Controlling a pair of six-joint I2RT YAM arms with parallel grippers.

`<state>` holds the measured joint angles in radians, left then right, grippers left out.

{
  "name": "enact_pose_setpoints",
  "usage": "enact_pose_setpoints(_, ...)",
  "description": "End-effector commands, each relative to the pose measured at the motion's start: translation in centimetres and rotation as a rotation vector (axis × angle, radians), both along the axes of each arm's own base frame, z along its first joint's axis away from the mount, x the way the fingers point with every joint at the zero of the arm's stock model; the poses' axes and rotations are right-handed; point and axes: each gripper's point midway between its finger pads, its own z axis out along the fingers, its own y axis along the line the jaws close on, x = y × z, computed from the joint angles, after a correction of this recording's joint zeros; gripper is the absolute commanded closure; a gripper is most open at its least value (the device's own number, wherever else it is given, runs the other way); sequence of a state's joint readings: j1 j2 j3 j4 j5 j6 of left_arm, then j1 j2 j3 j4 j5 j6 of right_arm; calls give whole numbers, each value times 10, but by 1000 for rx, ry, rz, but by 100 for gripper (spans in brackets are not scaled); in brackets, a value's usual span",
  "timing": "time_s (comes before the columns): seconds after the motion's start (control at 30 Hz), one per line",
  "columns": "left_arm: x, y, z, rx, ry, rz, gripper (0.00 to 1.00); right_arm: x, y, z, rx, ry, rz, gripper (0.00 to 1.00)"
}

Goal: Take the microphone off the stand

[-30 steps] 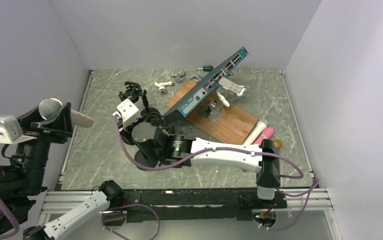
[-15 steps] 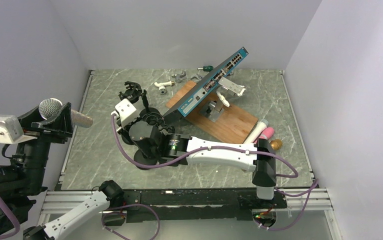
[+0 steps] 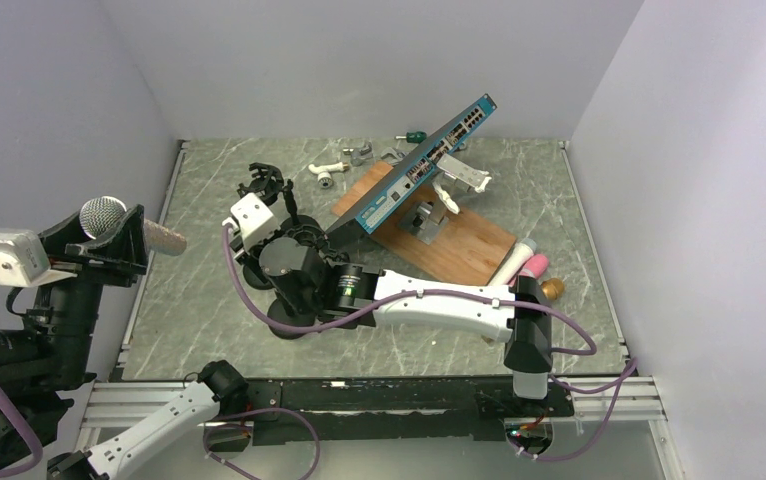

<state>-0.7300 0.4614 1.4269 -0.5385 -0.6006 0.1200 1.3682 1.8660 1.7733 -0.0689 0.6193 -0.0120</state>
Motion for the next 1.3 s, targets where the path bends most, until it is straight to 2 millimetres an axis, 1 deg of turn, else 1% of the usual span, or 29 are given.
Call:
enact_pose_setpoints(0.0,0,1,8,-9,-29,8,100,3,-3,36,79,-26,-2,69)
enact_pose_setpoints(0.23,0,1,7,-8,-26,7,100,8,-4,29,73,-16,-10,85)
enact_pose_setpoints(0.37,0,1,8,-9,-27,6,100,7,-1,16,79,17,4,90)
enact_pose_setpoints(0.43,1,0,7,-6,-25,5,100,6,1,7,74,33,8,91)
enact_pose_setpoints(0.5,1,0,6,-6,-23,7,100,7,3,-4,59,48,4,92)
enact_pose_setpoints(0.6,1,0,5,-4,-21,6,100,5,3,-25,29,75,2,93)
enact_pose_setpoints(0.8,1,1,3,-4,-19,11,100,5,-8,-73,-38,123,-37,95)
enact_pose_setpoints(0.97,3,-2,2,-3,-13,4,100,1,-13,-106,-69,167,-48,96)
enact_pose_setpoints(1.03,3,-3,2,-4,-12,-2,100,1,-13,-110,-77,171,-51,96)
enact_pose_setpoints(1.13,4,-6,2,-10,-11,-13,100,2,-10,-107,-82,166,-48,96)
enact_pose_setpoints(1.2,5,-8,1,-15,-7,-23,100,2,-8,-96,-70,156,-40,94)
enact_pose_setpoints(1.27,7,-13,0,-15,1,-37,100,2,-7,-81,-50,145,-32,90)
